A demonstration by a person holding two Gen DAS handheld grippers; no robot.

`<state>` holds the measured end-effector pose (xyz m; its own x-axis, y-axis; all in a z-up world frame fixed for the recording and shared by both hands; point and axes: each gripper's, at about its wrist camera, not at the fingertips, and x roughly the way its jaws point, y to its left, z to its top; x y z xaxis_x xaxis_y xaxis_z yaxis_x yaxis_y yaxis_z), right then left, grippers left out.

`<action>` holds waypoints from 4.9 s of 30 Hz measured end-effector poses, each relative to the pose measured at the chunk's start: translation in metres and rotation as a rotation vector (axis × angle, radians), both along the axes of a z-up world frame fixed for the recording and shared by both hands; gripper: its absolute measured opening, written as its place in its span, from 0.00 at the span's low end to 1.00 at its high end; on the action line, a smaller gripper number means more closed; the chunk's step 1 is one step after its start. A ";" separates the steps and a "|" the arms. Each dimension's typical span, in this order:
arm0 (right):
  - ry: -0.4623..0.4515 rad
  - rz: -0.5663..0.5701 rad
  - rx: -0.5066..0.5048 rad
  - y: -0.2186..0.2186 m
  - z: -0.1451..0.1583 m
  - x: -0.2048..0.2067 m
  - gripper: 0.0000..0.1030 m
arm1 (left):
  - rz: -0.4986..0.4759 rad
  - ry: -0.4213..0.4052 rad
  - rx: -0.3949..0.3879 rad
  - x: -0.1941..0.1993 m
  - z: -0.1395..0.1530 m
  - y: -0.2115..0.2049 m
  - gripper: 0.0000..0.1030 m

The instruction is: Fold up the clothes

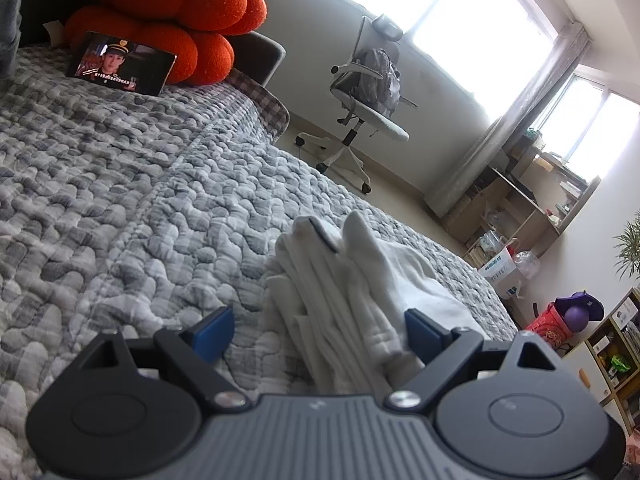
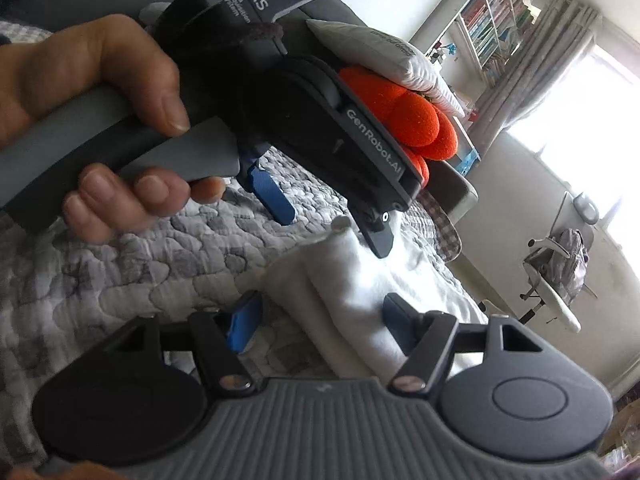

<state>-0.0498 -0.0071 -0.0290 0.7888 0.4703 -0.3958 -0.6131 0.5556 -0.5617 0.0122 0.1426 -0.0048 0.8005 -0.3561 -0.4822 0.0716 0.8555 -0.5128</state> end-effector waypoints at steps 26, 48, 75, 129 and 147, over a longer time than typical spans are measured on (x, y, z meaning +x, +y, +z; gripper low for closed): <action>0.096 -0.135 0.352 -0.017 0.027 0.001 0.27 | 0.088 0.117 -0.242 -0.003 0.005 0.023 0.94; 0.095 -0.142 0.401 -0.022 0.033 0.002 0.27 | -0.059 0.131 -0.293 0.022 0.000 -0.013 0.99; 0.117 -0.117 0.410 -0.029 0.031 -0.001 0.27 | -0.104 0.073 -0.037 0.051 0.003 -0.031 0.56; 0.609 -0.406 0.821 -0.127 0.038 0.069 0.05 | -0.061 0.003 0.021 0.027 -0.004 -0.034 0.43; 0.565 -0.403 0.803 -0.124 0.036 0.066 0.05 | -0.059 -0.032 0.080 0.021 -0.004 -0.041 0.45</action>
